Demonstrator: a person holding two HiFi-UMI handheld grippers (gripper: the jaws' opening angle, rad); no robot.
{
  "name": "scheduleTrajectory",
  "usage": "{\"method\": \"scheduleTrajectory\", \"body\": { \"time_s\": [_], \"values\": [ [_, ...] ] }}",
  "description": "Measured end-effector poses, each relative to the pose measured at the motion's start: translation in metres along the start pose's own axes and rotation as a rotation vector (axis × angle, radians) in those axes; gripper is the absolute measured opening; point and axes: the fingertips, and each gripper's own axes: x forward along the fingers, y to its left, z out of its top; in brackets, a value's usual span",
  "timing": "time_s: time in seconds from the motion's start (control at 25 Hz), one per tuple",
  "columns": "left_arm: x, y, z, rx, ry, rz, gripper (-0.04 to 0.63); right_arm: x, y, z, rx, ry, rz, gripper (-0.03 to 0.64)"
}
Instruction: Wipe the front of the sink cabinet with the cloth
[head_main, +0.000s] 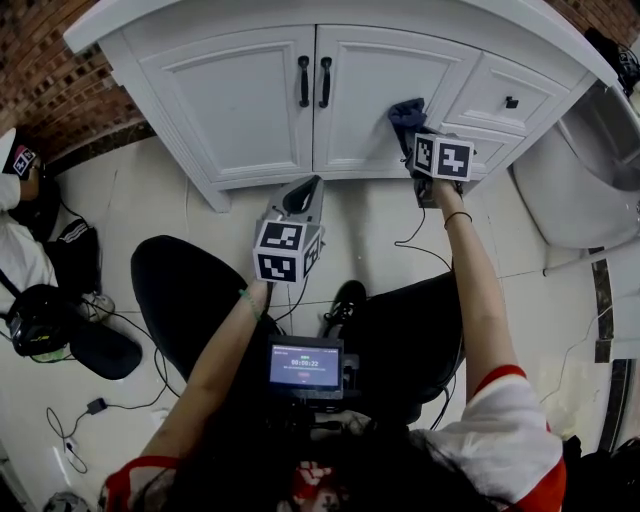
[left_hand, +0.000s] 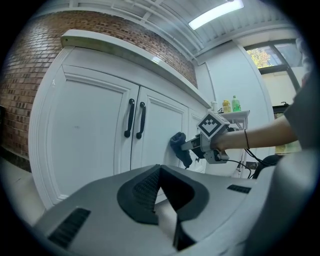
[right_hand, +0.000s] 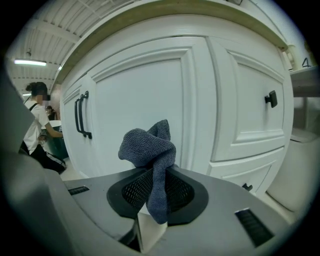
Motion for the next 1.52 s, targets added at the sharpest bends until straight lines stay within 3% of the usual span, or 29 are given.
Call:
{"method": "scheduleTrajectory", "body": {
  "time_s": [0.32,0.52,0.68,1.2,1.36,1.52],
  "values": [
    [0.011,-0.011,0.002,0.020,-0.001,-0.012,0.032,-0.016,-0.067,-0.010,0.052,0.005,-0.103,0.086],
    [0.015,-0.015,0.000,0.013,0.006,-0.010,0.032,-0.020,-0.073,-0.017,0.069,0.008,-0.103,0.086],
    [0.017,-0.021,0.001,0.006,-0.001,-0.017,0.032,-0.017,-0.037,-0.025,0.064,0.015,-0.015,0.086],
    [-0.005,0.011,-0.002,0.018,-0.009,0.014,0.032,0.047,0.155,-0.051,-0.043,0.077,0.256,0.086],
    [-0.014,0.021,-0.007,0.013,-0.004,0.022,0.032,0.056,0.172,-0.051,-0.074,0.087,0.263,0.086],
    [-0.019,0.031,-0.011,0.004,0.000,0.036,0.032,0.059,0.153,-0.051,-0.085,0.093,0.220,0.086]
  ]
}}
